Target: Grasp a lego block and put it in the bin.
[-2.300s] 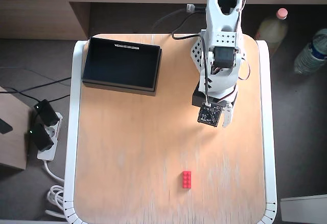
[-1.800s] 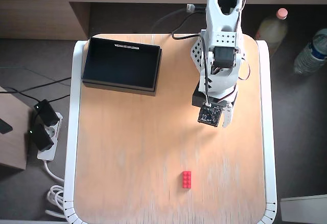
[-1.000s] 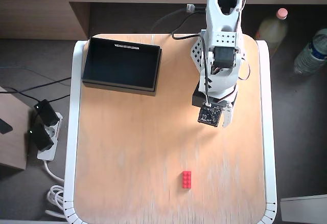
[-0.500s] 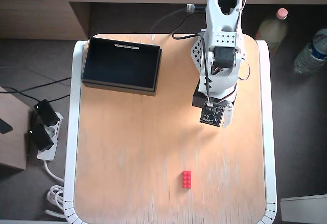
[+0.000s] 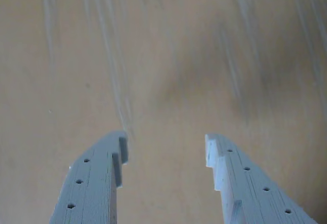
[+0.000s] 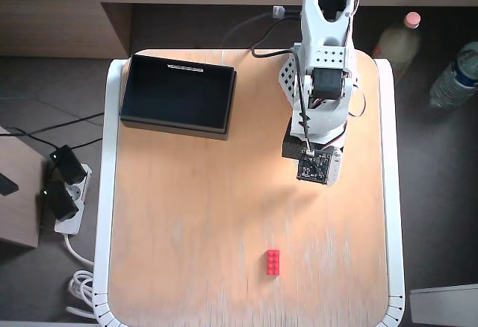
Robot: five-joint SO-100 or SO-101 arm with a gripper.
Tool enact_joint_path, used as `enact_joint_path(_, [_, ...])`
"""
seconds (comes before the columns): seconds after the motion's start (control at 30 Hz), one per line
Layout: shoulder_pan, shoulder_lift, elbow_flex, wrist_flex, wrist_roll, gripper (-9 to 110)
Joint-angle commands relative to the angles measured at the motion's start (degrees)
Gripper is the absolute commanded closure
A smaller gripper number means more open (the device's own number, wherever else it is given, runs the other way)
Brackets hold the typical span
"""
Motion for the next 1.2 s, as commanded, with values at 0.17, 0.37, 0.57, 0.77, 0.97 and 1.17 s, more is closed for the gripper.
enact_joint_path(0.17, [-1.4,2.7,8.7,-2.3,3.9,86])
enact_joint_path(0.37, [-0.8,-7.2,1.7,-6.2,5.9,86])
enact_joint_path(0.57, [2.5,-24.0,-11.3,-6.8,9.4,86])
enact_joint_path(0.77, [5.9,-40.7,-25.7,-10.7,9.9,86])
enact_joint_path(0.97, [9.3,-52.3,-36.8,-12.8,13.7,86])
enact_joint_path(1.17, [12.5,-61.7,-46.0,-14.4,17.8,86])
